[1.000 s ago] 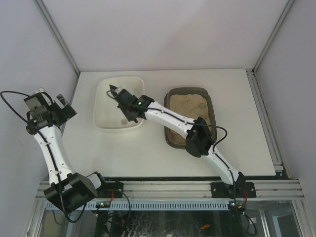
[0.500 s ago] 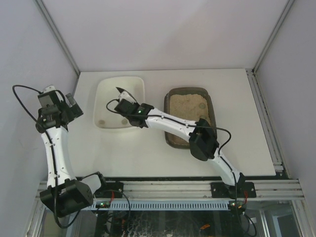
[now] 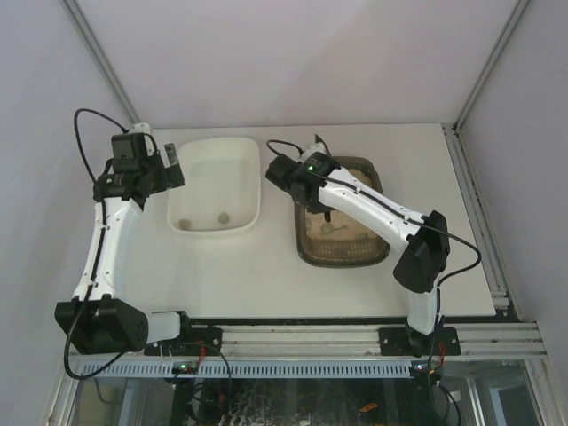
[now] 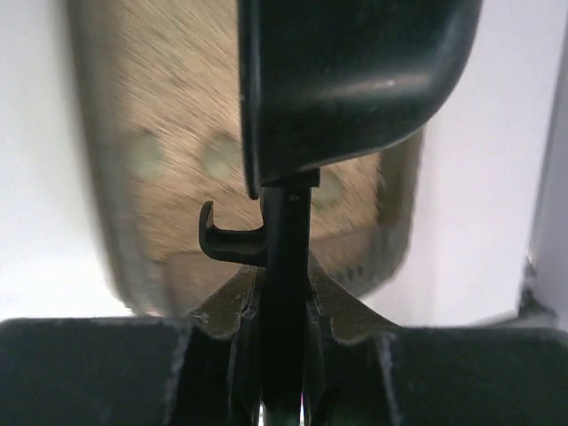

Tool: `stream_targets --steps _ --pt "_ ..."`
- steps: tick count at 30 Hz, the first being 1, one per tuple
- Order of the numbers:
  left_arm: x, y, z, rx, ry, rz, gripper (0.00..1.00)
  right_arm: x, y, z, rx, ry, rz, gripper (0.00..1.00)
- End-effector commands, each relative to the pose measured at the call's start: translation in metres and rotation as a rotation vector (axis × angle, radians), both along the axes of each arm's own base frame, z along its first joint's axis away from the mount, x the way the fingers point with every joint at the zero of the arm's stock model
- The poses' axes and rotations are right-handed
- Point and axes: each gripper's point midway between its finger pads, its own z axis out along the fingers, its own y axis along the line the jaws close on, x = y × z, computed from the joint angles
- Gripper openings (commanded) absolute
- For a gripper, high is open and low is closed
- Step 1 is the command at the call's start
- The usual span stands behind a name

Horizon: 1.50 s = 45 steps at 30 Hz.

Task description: Clean the litter box

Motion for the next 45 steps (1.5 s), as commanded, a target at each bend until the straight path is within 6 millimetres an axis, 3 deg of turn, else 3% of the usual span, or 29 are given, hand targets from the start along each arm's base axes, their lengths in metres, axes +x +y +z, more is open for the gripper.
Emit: stream_targets --steps 1,5,9,20,37,45 --pt "0.026 -0.030 0.029 -0.012 -0.094 -0.095 0.95 -0.046 -0.051 -0.043 -0.105 0.212 -0.218 0.00" --pt "0.031 -0.050 0.019 -0.053 -0.072 -0.148 0.94 -0.058 -0.061 -0.058 -0.094 0.253 -0.301 0.00" --pt "0.030 -0.056 0.011 -0.073 -0.058 -0.168 0.94 -0.063 -0.073 -0.072 -0.112 0.292 -0.369 0.00" --pt "0.018 -0.064 0.000 -0.110 -0.057 -0.193 0.93 -0.042 -0.113 -0.092 -0.205 0.336 -0.477 0.00" --pt "0.020 -0.066 -0.021 -0.118 -0.035 -0.202 0.92 -0.011 -0.126 -0.103 -0.283 0.358 -0.462 0.00" --pt "0.022 -0.068 -0.026 -0.122 -0.023 -0.216 0.91 0.006 -0.126 -0.120 -0.291 0.412 -0.469 0.00"
